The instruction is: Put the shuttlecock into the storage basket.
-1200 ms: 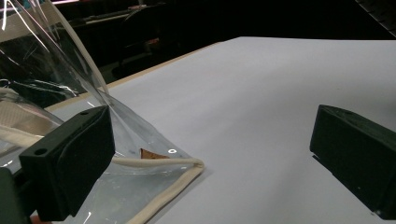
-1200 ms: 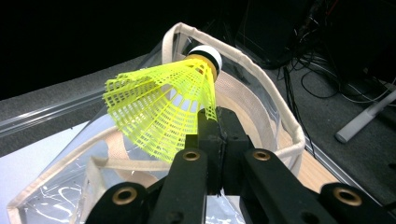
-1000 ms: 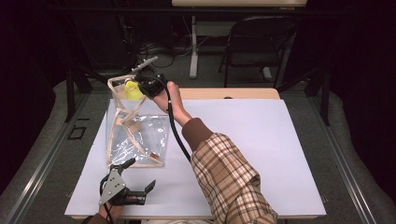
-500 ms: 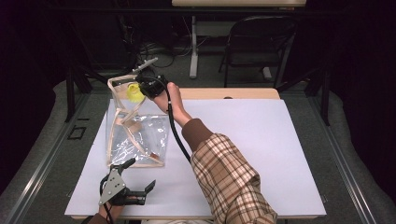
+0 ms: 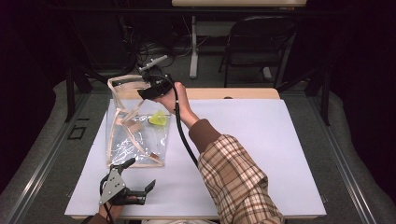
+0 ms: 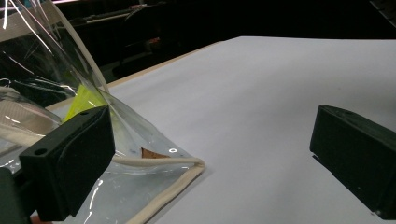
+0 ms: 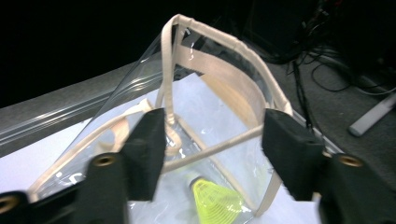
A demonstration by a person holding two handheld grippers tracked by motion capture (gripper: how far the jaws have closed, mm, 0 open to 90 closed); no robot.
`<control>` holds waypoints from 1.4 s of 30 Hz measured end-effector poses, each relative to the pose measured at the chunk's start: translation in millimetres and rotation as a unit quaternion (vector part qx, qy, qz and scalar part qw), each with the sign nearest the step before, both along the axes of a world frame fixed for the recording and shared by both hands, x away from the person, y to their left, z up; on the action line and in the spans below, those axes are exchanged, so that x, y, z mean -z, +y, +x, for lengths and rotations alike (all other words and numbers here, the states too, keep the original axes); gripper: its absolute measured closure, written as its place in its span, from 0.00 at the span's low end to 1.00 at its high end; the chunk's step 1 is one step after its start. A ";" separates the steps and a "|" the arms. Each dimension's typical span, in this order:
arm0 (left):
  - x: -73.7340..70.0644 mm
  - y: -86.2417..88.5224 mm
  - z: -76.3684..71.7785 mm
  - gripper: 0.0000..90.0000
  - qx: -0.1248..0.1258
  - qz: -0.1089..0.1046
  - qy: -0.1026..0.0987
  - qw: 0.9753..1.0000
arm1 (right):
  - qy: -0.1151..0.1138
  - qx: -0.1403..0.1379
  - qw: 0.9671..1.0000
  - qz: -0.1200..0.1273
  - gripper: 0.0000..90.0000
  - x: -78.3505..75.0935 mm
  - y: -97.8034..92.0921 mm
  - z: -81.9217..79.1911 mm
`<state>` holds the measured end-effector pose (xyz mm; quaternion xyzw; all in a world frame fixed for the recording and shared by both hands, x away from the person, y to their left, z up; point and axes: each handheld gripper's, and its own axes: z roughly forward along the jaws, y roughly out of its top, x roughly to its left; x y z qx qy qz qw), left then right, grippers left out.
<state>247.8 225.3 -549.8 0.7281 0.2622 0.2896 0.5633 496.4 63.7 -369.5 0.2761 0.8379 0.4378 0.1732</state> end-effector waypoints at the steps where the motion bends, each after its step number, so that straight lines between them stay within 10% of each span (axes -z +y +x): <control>1: -0.1 -0.1 0.1 0.00 -0.001 -0.001 0.000 1.000 | 0.000 -0.004 1.000 0.002 0.38 -0.2 -1.9 -0.3; 14: 0.0 -1.8 1.0 0.00 -0.003 0.003 0.001 1.000 | 0.006 -0.019 1.000 0.007 0.08 -6.5 -31.4 -13.9; 42: 0.2 -0.8 -0.4 0.00 -0.002 0.004 -0.001 1.000 | -0.006 -0.006 1.000 -0.004 0.00 -1.3 -111.1 -47.3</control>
